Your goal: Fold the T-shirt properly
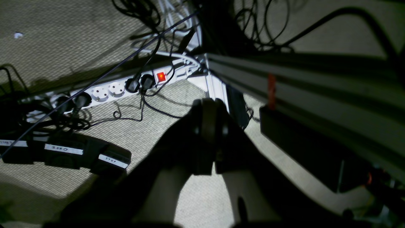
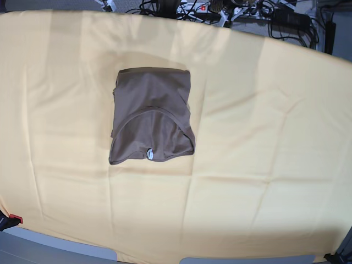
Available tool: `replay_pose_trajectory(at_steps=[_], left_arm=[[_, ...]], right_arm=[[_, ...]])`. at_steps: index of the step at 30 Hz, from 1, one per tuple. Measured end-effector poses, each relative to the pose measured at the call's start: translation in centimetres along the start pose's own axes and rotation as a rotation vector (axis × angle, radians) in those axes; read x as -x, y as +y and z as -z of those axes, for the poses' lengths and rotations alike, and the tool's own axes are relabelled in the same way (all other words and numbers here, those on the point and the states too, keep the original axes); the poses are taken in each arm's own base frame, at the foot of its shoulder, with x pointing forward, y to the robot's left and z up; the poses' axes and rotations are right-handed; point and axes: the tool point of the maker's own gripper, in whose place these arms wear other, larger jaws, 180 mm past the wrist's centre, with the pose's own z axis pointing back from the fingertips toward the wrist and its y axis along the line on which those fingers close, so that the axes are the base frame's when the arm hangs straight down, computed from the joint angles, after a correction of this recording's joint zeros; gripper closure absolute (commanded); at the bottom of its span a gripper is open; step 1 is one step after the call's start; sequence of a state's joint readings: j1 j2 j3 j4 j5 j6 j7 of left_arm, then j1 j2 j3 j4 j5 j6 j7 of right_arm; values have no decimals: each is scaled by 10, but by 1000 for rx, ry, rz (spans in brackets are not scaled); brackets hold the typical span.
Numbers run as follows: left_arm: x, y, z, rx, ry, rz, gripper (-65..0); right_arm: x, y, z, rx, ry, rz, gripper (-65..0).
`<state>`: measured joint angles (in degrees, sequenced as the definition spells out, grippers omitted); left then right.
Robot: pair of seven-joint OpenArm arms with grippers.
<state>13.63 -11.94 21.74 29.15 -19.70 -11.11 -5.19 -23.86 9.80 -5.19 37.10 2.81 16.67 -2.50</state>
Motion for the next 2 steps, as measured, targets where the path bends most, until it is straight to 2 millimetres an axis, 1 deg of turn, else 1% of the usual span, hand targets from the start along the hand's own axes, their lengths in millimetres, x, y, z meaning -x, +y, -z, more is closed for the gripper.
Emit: replay_pose_trajectory(at_steps=[2], left_arm=[[4,1,-1,-3,6,-3,0]], right_arm=[[0,-2,0,6,1,-3,0]])
